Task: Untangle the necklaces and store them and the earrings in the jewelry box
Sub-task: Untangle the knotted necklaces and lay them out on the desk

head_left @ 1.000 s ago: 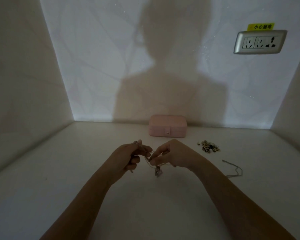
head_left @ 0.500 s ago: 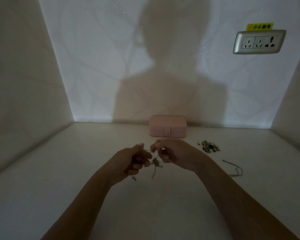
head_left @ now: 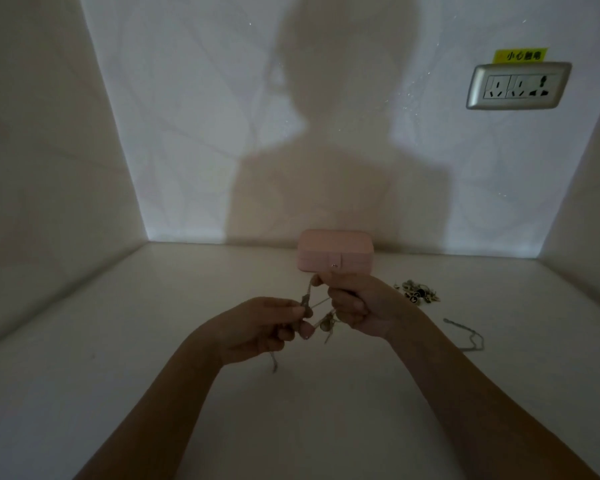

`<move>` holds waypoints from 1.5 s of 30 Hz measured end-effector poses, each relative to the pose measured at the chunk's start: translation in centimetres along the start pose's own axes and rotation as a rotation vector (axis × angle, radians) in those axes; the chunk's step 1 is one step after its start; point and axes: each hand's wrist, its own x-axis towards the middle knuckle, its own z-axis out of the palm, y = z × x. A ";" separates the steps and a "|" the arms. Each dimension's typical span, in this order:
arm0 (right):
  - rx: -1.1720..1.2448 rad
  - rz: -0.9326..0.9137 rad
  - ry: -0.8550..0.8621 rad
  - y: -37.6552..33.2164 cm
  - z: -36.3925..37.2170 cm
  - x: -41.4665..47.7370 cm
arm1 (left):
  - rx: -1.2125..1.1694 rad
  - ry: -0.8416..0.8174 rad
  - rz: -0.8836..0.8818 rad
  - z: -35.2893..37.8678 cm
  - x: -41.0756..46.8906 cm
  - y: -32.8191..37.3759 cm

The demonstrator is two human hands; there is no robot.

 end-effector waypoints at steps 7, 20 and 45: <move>-0.311 0.174 -0.003 -0.5 -1.0 0.0 | 0.018 0.323 0.022 0.2 1.0 -0.8; -0.807 0.243 0.129 -0.8 -1.6 0.0 | -0.675 0.231 0.172 0.3 1.8 -0.7; -0.797 -0.049 0.069 2.2 1.5 0.9 | 0.196 0.215 0.251 1.8 -0.8 0.9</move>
